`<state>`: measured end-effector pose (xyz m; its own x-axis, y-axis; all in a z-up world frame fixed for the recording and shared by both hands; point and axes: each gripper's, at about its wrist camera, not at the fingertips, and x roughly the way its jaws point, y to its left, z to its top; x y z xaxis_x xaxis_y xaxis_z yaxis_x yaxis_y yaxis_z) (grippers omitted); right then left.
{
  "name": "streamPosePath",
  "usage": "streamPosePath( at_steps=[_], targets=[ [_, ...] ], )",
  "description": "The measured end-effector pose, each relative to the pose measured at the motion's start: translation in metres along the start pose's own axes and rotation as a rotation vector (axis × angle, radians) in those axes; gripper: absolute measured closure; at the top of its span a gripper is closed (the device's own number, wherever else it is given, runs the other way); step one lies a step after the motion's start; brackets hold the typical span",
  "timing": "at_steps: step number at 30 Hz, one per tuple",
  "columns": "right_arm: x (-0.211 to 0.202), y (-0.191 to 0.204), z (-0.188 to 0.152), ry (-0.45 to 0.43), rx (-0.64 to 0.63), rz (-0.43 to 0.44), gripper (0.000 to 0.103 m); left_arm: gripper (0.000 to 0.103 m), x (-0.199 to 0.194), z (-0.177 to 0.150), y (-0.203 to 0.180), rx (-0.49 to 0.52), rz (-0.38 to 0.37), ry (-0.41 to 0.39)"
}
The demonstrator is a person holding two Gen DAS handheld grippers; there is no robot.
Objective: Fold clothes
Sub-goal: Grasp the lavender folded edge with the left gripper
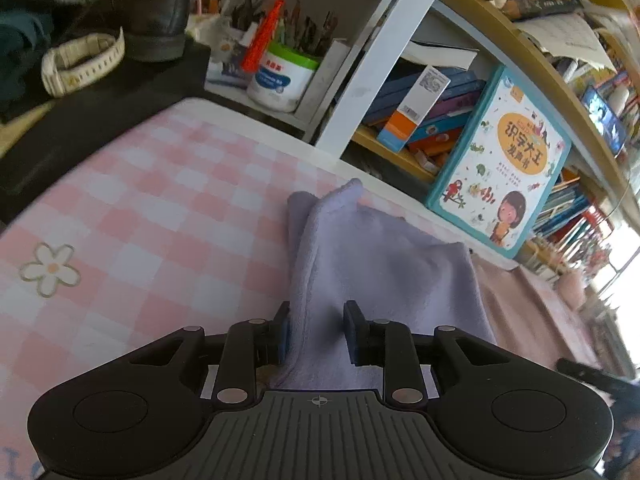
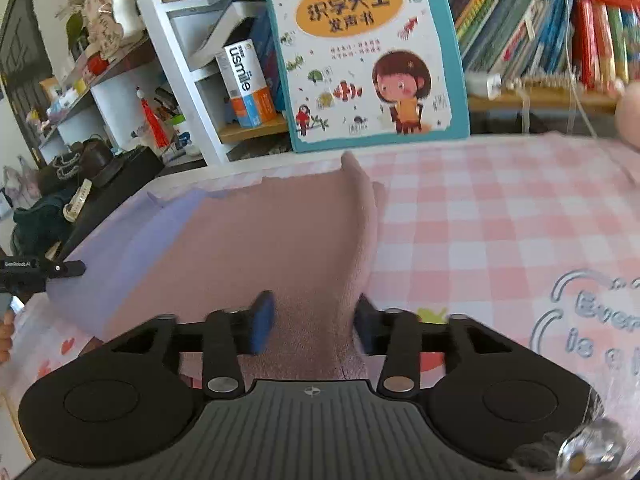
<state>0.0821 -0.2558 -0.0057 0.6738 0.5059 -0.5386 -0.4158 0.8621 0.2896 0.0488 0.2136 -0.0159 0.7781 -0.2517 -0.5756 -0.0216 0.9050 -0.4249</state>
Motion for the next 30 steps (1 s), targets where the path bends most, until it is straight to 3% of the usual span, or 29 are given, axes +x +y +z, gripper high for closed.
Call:
streamPosePath(
  at_steps=[5, 11, 13, 20, 26, 30],
  targets=[
    [-0.025, 0.006, -0.003, -0.064, -0.089, -0.041, 0.058, 0.077, -0.035, -0.007, -0.011, 0.02, 0.048, -0.088],
    [-0.048, 0.024, -0.013, -0.104, -0.25, -0.05, 0.051, 0.076, -0.07, -0.022, -0.021, -0.015, 0.045, -0.111],
    [-0.051, 0.032, -0.019, -0.102, -0.304, -0.031, 0.05, 0.076, -0.076, -0.029, -0.023, -0.059, 0.028, -0.097],
    [-0.049, 0.054, -0.032, -0.038, -0.489, 0.064, 0.05, 0.052, -0.084, -0.046, -0.024, -0.183, 0.069, -0.084],
    [-0.046, 0.057, -0.035, -0.009, -0.569, 0.131, 0.047, 0.051, -0.073, -0.063, -0.017, -0.39, 0.025, -0.063],
    [-0.045, 0.047, -0.024, -0.019, -0.563, 0.156, 0.047, 0.053, -0.067, -0.07, -0.014, -0.511, 0.038, -0.113]
  ],
)
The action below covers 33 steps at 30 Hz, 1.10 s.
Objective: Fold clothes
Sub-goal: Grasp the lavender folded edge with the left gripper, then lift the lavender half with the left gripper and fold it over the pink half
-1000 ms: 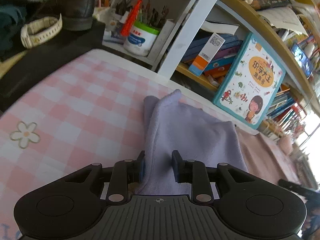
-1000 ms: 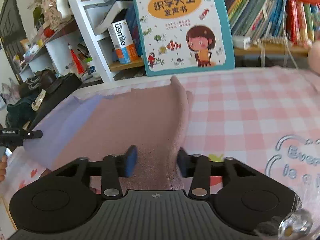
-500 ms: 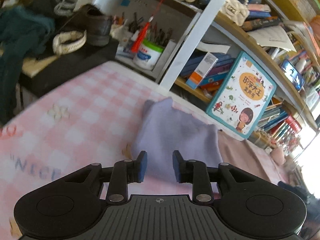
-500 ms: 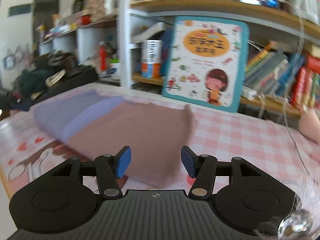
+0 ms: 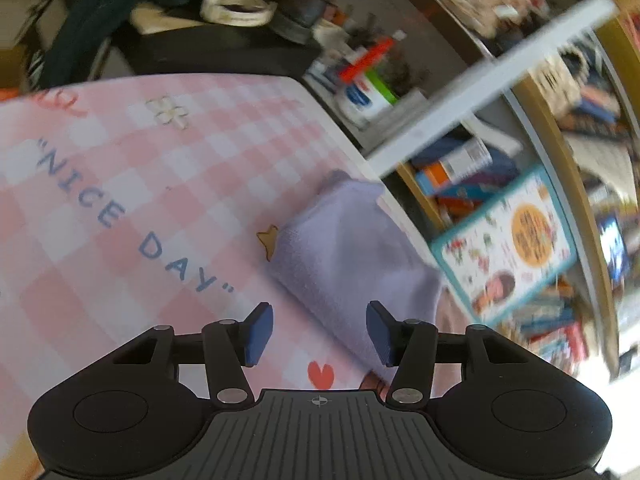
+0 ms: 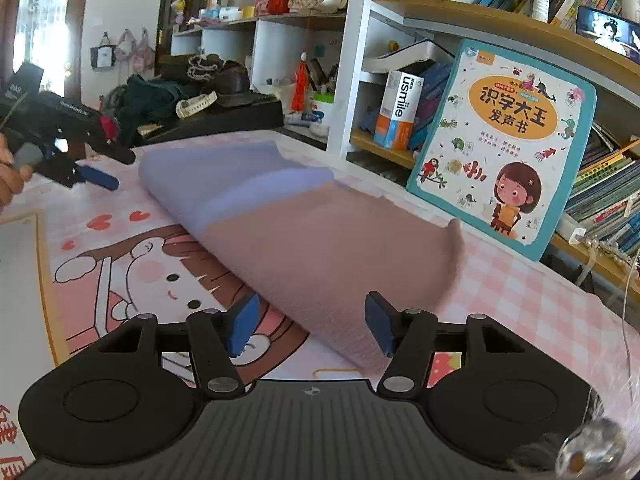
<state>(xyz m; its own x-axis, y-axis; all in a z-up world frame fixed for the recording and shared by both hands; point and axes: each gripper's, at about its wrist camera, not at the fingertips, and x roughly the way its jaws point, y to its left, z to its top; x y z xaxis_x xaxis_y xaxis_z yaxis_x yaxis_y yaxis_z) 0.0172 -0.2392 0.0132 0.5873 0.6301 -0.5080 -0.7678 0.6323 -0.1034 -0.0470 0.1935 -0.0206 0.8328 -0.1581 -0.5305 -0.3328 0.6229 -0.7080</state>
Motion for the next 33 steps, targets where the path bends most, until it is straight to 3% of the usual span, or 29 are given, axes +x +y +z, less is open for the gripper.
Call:
streamPosePath(
  at_steps=[7, 10, 16, 18, 20, 25, 30, 33],
  targets=[
    [0.016, -0.046, 0.007, -0.01, 0.101, 0.003, 0.051, 0.06, 0.018, -0.005, 0.005, -0.114, 0.003, -0.034],
    [0.032, -0.058, 0.002, 0.031, 0.137, 0.006, 0.066, 0.061, 0.023, -0.006, 0.004, -0.143, 0.0, -0.054],
    [0.042, -0.065, -0.011, 0.053, 0.162, 0.047, 0.07, 0.081, 0.032, -0.005, 0.009, -0.188, 0.025, -0.101],
    [0.042, -0.065, -0.014, 0.051, 0.166, 0.054, 0.07, 0.085, 0.033, -0.005, 0.001, -0.139, 0.057, -0.114],
    [0.042, -0.066, -0.017, 0.046, 0.17, 0.06, 0.07, 0.092, 0.03, -0.007, -0.02, -0.021, 0.086, -0.159],
    [0.042, -0.07, -0.019, 0.04, 0.197, 0.071, 0.07, 0.092, 0.016, -0.014, -0.071, 0.239, 0.06, -0.259],
    [0.042, -0.069, -0.021, 0.038, 0.204, 0.07, 0.069, 0.092, 0.026, -0.004, -0.034, -0.003, 0.057, -0.161],
    [0.042, -0.069, -0.021, 0.039, 0.207, 0.07, 0.069, 0.09, 0.031, -0.004, -0.024, -0.052, 0.045, -0.136]
  ],
)
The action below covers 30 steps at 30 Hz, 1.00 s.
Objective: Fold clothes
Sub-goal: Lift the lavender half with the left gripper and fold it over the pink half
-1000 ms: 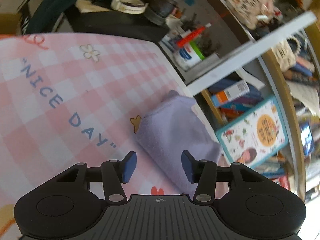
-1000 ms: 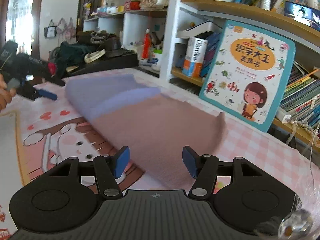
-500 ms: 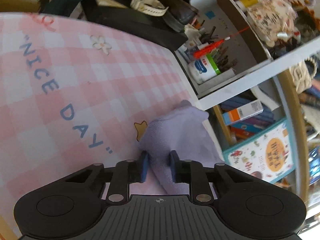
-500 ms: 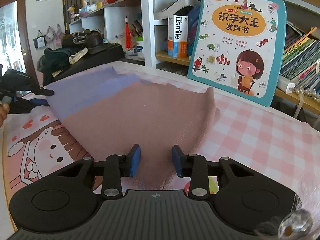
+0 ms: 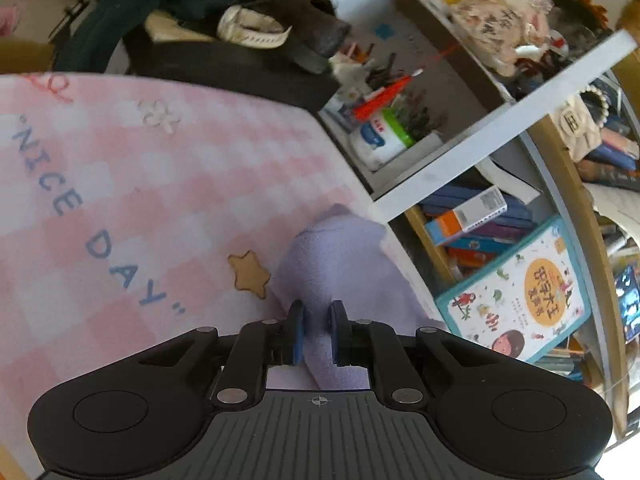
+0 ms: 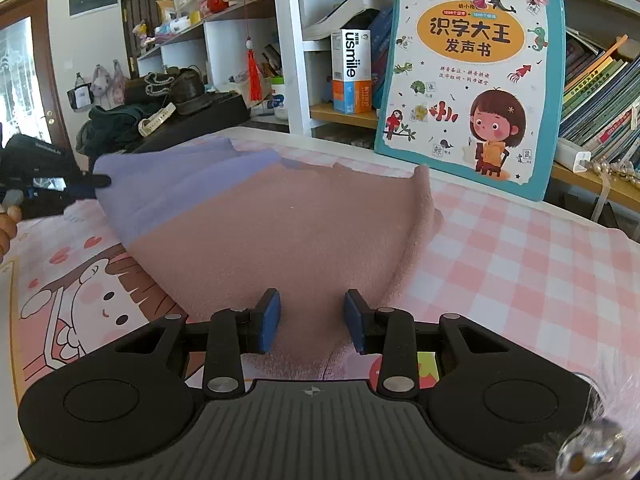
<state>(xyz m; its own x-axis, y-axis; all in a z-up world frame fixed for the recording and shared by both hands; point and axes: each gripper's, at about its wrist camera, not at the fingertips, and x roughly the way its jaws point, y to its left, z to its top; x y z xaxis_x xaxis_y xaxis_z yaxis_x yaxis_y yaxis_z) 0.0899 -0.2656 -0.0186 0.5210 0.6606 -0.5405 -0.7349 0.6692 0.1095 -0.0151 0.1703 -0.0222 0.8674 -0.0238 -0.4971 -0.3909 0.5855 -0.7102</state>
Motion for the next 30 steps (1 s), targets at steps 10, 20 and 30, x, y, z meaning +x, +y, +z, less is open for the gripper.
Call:
streamPosePath(
  at_steps=[10, 20, 30],
  targets=[
    [0.001, -0.001, -0.001, -0.003, 0.01, 0.003, 0.069, 0.076, 0.029, -0.007, 0.01, -0.113, -0.042, 0.089],
    [0.001, -0.001, -0.002, -0.007, 0.014, 0.0, 0.068, 0.092, 0.003, -0.027, -0.058, 0.371, -0.017, -0.074],
    [0.0, -0.001, -0.002, -0.007, 0.022, -0.001, 0.068, 0.086, 0.026, -0.011, -0.016, 0.11, -0.031, 0.045]
  ],
)
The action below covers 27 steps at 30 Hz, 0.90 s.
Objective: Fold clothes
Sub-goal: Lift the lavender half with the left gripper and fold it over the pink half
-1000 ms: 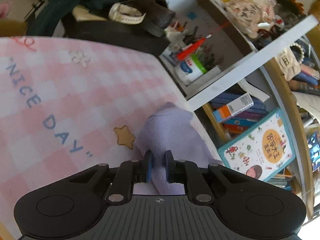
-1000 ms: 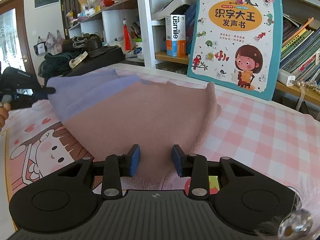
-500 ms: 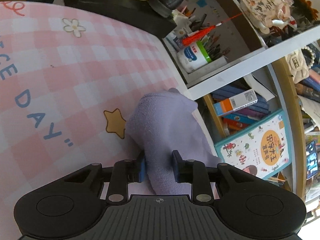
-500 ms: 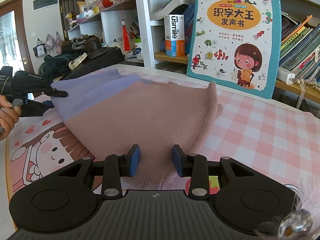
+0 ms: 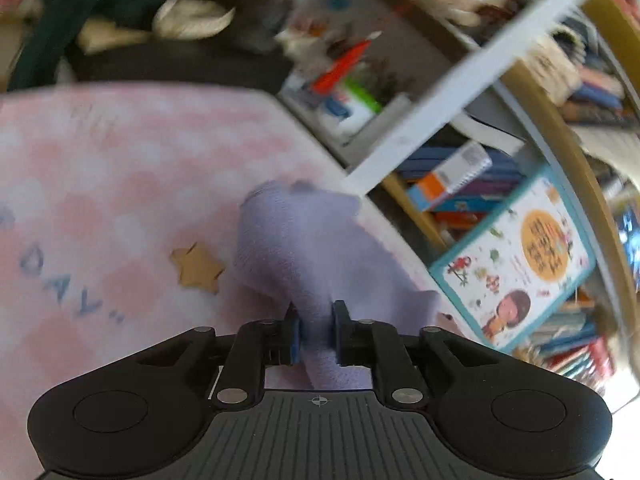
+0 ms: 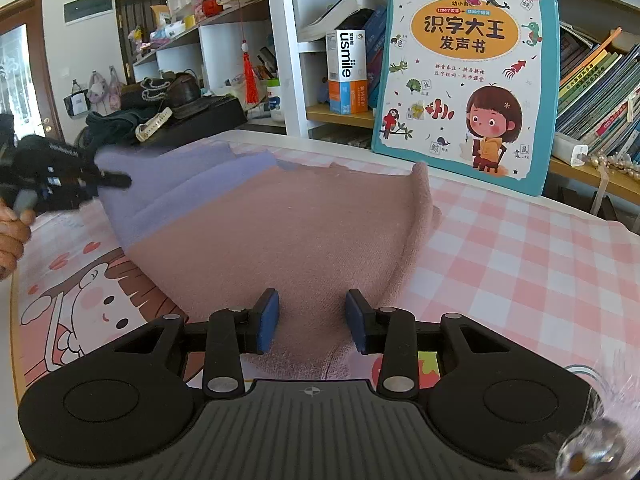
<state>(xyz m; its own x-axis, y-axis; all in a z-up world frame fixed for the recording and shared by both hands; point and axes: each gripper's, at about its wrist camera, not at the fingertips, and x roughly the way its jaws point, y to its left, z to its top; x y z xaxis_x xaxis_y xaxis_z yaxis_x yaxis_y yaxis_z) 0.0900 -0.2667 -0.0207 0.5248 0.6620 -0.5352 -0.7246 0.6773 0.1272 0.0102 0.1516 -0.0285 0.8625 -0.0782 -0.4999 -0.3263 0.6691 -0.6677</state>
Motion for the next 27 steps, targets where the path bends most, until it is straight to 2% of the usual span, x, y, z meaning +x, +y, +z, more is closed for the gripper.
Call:
streamPosePath(
  at_steps=[2, 5, 9, 14, 20, 24, 27],
  targets=[
    [0.0, 0.0, 0.0, 0.0, 0.002, 0.0, 0.068, 0.078, 0.004, 0.0, 0.006, -0.015, -0.007, 0.018],
    [0.0, -0.001, 0.0, -0.001, 0.005, 0.002, 0.068, 0.073, 0.01, -0.004, 0.013, -0.054, -0.028, 0.029],
    [0.001, -0.001, 0.0, -0.002, 0.011, -0.001, 0.068, 0.076, 0.016, -0.006, 0.015, -0.077, -0.051, 0.01],
    [0.001, 0.0, 0.0, -0.002, 0.013, -0.003, 0.067, 0.085, 0.012, -0.006, 0.002, -0.002, -0.035, -0.007],
    [0.001, 0.0, -0.001, -0.003, 0.021, -0.002, 0.067, 0.086, -0.008, 0.0, -0.044, 0.163, -0.09, -0.081],
    [0.001, -0.001, -0.001, -0.002, 0.026, -0.002, 0.067, 0.086, -0.019, -0.006, -0.092, 0.327, -0.152, -0.136],
    [0.001, -0.001, -0.001, -0.001, 0.03, -0.002, 0.067, 0.086, -0.024, -0.029, -0.134, 0.52, -0.186, -0.172]
  ],
)
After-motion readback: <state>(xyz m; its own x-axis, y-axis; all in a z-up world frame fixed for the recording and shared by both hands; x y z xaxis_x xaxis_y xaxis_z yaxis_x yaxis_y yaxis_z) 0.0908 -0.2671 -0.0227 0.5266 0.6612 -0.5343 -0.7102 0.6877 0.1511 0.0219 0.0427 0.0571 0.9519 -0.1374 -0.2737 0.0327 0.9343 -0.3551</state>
